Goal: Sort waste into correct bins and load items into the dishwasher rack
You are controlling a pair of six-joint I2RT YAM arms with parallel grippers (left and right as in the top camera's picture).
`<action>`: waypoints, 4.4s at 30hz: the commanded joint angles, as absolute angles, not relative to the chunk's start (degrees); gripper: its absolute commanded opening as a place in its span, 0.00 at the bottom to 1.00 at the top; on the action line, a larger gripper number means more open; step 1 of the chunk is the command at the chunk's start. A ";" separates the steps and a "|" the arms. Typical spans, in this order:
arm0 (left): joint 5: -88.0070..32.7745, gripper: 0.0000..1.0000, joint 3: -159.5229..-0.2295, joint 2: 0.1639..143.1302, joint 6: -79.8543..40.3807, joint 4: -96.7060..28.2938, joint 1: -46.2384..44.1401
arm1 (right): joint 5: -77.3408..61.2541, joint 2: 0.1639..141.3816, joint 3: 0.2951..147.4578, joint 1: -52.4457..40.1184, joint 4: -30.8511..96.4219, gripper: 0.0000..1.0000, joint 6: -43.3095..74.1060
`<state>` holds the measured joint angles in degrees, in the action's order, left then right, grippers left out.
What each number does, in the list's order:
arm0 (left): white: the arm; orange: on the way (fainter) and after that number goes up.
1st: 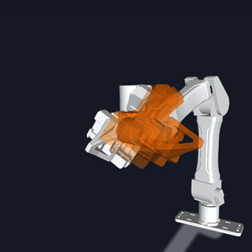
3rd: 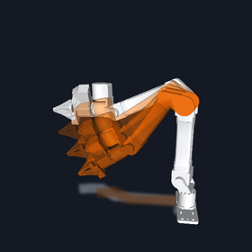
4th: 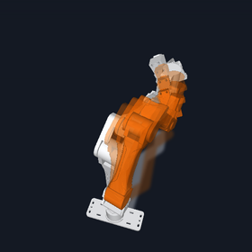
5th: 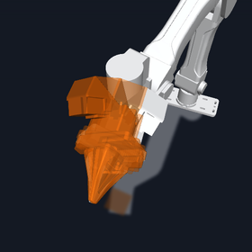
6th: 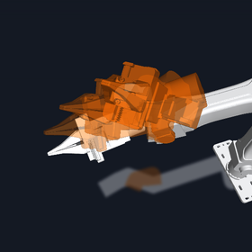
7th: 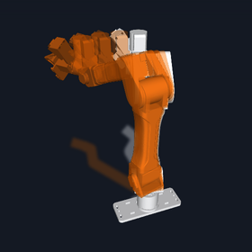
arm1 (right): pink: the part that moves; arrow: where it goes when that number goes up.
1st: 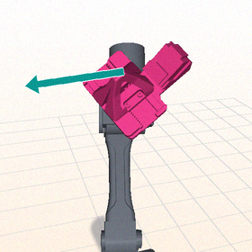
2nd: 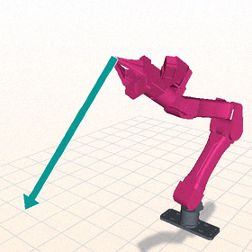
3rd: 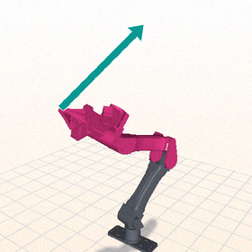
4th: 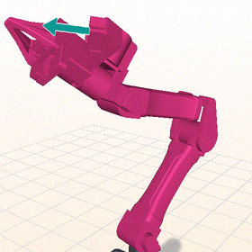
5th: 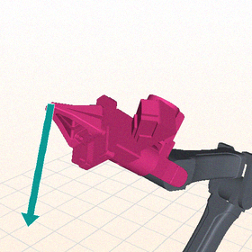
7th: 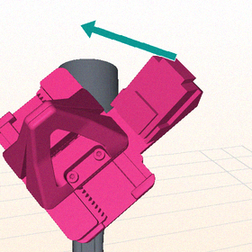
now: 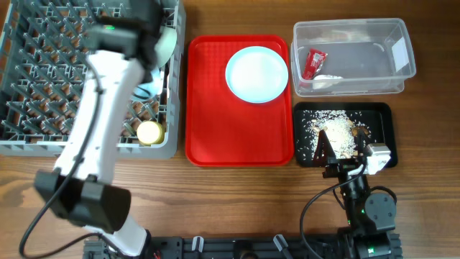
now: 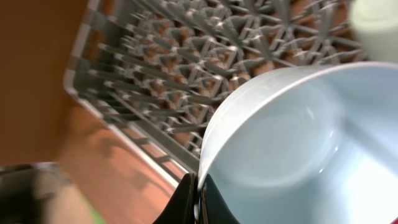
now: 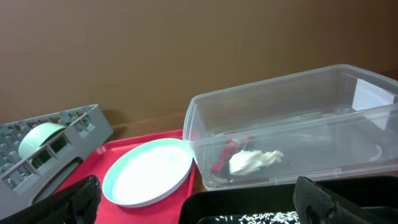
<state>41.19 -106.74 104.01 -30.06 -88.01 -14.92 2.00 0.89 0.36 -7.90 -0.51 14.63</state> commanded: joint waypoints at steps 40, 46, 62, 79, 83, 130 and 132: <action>79.20 0.10 -87.64 117.45 -52.97 -84.38 -24.49 | 2.98 0.27 0.30 -7.49 -0.80 1.00 13.69; 84.53 0.17 -87.66 117.43 -52.77 -84.82 -24.49 | 2.98 0.27 0.30 -7.49 -0.80 1.00 13.69; 62.70 0.77 -88.51 108.44 -68.18 -85.12 -18.17 | 2.98 0.27 0.30 -7.49 -0.80 1.00 13.69; -21.06 0.67 -87.94 97.10 -12.86 -64.45 18.87 | 2.98 0.27 0.30 -7.49 -0.82 1.00 13.67; -21.21 0.69 -87.94 100.14 -8.01 -65.84 20.27 | 2.98 0.27 0.30 -7.49 -0.82 1.00 13.69; 74.72 0.04 -92.92 112.84 -62.33 -91.07 -23.07 | 2.98 0.27 0.30 -7.49 -0.80 1.00 13.69; 75.68 0.04 -92.92 113.97 -62.35 -90.94 -23.38 | 2.98 0.27 0.30 -7.49 -0.80 1.00 13.69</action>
<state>69.08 -92.97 112.36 -58.30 -91.35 -22.46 2.00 0.89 0.34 -7.90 -0.51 14.63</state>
